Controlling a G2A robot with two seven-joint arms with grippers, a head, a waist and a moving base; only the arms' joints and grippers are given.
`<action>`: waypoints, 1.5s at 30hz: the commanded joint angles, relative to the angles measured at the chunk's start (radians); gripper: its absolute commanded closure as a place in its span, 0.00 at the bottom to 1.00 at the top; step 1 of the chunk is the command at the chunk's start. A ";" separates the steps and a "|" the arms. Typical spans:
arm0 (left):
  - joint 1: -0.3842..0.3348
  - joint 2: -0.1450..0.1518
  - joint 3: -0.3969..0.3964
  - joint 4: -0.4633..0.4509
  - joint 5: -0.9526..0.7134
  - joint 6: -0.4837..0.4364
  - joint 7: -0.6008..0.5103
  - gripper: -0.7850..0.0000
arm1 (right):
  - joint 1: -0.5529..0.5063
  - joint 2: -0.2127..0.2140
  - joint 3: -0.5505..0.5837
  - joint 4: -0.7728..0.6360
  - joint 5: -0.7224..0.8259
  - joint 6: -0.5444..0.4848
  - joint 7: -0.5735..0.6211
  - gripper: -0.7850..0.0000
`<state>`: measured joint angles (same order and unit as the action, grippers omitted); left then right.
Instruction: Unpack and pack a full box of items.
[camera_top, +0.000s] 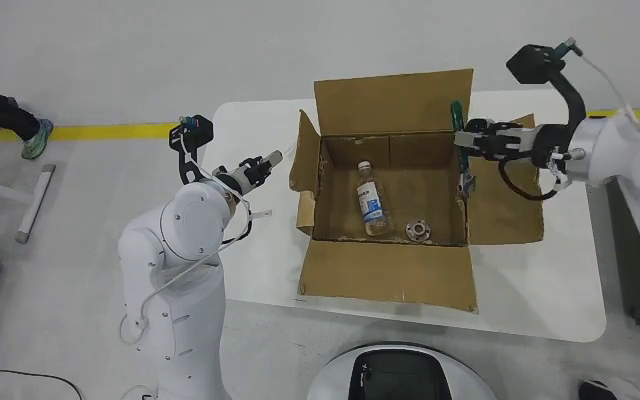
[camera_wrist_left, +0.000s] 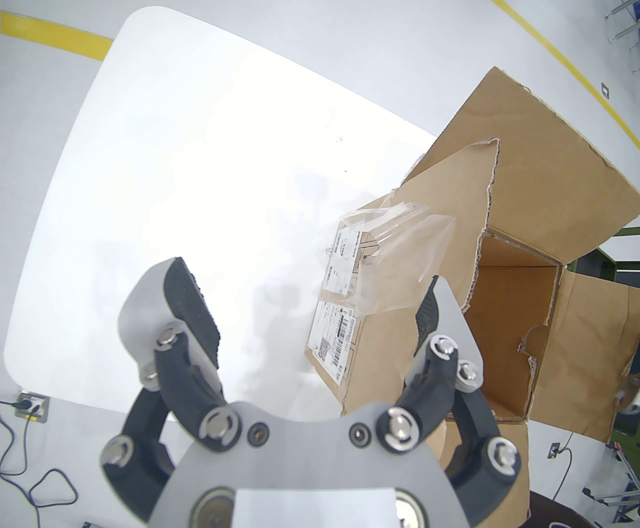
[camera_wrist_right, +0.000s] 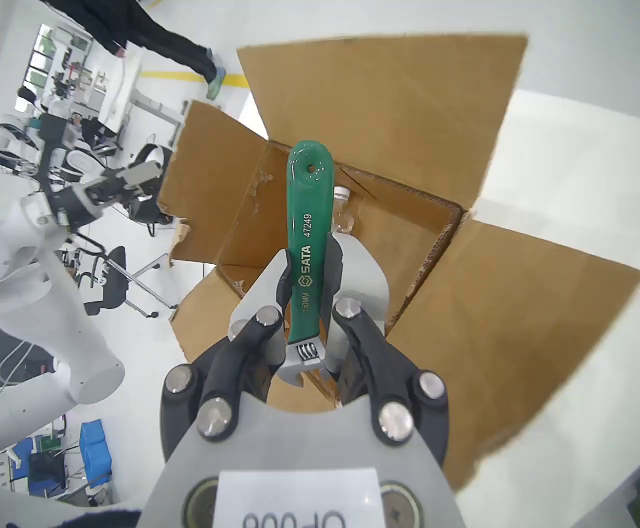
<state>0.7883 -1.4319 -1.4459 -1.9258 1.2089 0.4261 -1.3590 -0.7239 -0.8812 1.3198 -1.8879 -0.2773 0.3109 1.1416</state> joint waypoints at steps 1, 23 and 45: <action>0.000 0.000 0.000 0.000 0.000 0.000 0.000 0.00 | 0.034 -0.012 -0.120 0.063 -0.069 0.050 -0.014 1.00; 0.000 0.000 0.000 0.000 0.000 0.000 0.000 0.00 | 0.246 -0.103 -0.395 0.300 -0.093 0.122 -0.039 0.53; 0.000 0.000 0.000 0.000 0.000 0.000 0.000 0.00 | -0.421 -0.016 0.517 0.347 0.511 -0.005 -0.173 1.00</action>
<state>0.7883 -1.4319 -1.4460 -1.9258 1.2089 0.4261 -1.3590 -1.1305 -0.8899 1.8503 -1.5498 0.1387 0.3154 0.9783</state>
